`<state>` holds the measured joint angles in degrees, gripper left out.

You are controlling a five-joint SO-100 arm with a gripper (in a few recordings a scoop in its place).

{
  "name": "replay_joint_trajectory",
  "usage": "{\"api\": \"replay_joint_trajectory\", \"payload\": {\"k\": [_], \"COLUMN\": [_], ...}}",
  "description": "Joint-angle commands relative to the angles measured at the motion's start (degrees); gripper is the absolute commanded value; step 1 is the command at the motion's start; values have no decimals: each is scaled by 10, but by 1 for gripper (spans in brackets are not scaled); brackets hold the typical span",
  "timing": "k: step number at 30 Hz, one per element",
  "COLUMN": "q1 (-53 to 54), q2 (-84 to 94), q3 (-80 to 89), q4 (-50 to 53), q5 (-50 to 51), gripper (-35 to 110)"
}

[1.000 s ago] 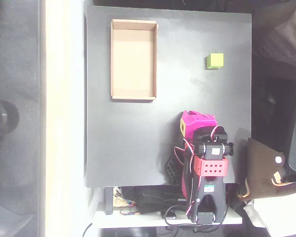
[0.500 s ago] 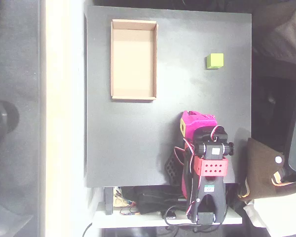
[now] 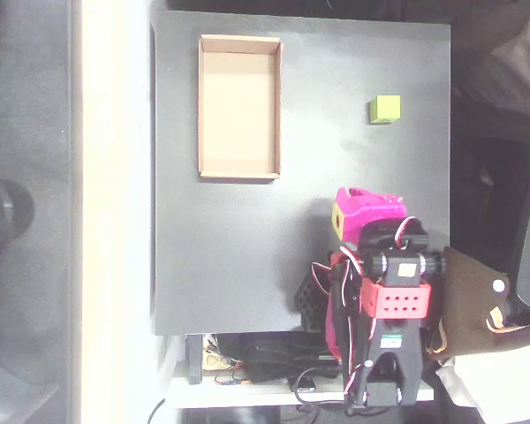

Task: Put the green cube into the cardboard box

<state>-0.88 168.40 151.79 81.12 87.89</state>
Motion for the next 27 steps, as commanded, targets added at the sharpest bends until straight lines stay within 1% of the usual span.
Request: {"api": "replay_joint_trajectory", "payload": {"k": [1, 11, 20, 27], "q1": [-11, -2, 0, 49], "q2": [-60, -229, -420, -561], "q3": [-112, -360, -584, -698], "q4": [0, -6, -7, -7], "q5": [4, 4, 4, 4], "gripper": [3, 3, 3, 3]}}
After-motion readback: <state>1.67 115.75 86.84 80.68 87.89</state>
